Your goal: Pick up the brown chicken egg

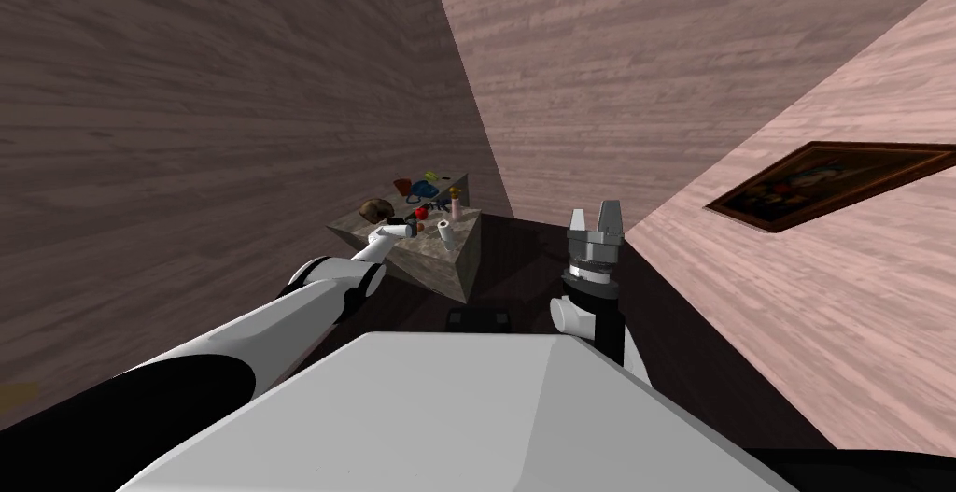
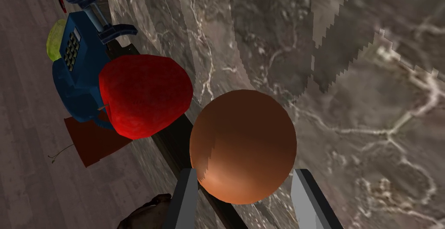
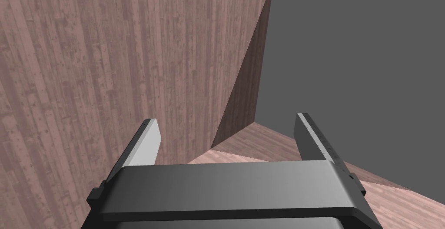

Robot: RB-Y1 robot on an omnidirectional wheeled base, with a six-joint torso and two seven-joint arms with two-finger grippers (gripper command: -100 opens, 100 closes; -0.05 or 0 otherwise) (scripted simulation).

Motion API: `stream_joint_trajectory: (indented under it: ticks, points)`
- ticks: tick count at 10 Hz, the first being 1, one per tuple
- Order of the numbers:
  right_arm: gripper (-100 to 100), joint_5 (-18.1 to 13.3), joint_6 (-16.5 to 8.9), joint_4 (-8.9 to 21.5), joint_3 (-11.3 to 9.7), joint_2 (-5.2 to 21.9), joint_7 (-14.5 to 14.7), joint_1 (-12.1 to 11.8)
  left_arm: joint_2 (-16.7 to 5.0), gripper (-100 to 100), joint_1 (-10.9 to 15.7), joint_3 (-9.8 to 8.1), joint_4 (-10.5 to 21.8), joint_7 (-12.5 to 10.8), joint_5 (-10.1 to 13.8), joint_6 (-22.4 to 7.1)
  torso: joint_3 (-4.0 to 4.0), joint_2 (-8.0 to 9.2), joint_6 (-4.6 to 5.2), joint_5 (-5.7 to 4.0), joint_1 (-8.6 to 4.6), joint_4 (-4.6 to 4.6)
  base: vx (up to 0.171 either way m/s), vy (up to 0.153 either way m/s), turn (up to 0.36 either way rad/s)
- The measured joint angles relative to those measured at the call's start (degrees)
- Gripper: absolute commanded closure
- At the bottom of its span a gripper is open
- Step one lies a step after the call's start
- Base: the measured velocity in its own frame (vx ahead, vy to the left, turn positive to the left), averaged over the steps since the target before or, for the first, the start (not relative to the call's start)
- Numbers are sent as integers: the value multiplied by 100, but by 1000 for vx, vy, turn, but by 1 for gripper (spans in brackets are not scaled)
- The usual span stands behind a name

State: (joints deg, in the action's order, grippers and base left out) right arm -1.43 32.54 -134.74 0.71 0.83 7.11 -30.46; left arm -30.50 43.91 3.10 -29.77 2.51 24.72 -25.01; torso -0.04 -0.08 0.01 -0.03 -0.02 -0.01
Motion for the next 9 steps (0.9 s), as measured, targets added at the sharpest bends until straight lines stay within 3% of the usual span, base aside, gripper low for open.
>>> stream_joint_trajectory:
  ticks: [2,3,4,9]
  points:
    - [0,0,0,0,0,0,0,0,2,100,1,0,-1,0,0,2,1,1,-2,0,3,0,0,0,0]
    - [0,0,0,0,0,0,0,0,2,0,0,0,0,0,0,1,2,2,-2,0,3,1,0,0,0]
    - [0,0,0,0,0,0,0,0,2,100,0,1,0,0,0,1,2,3,-2,0,3,1,-18,38,-91]
    - [0,0,0,0,0,1,0,0,186,100,-263,-280,-656,-573,-730,-462,16,23,-4,1,21,9,-48,70,-97]
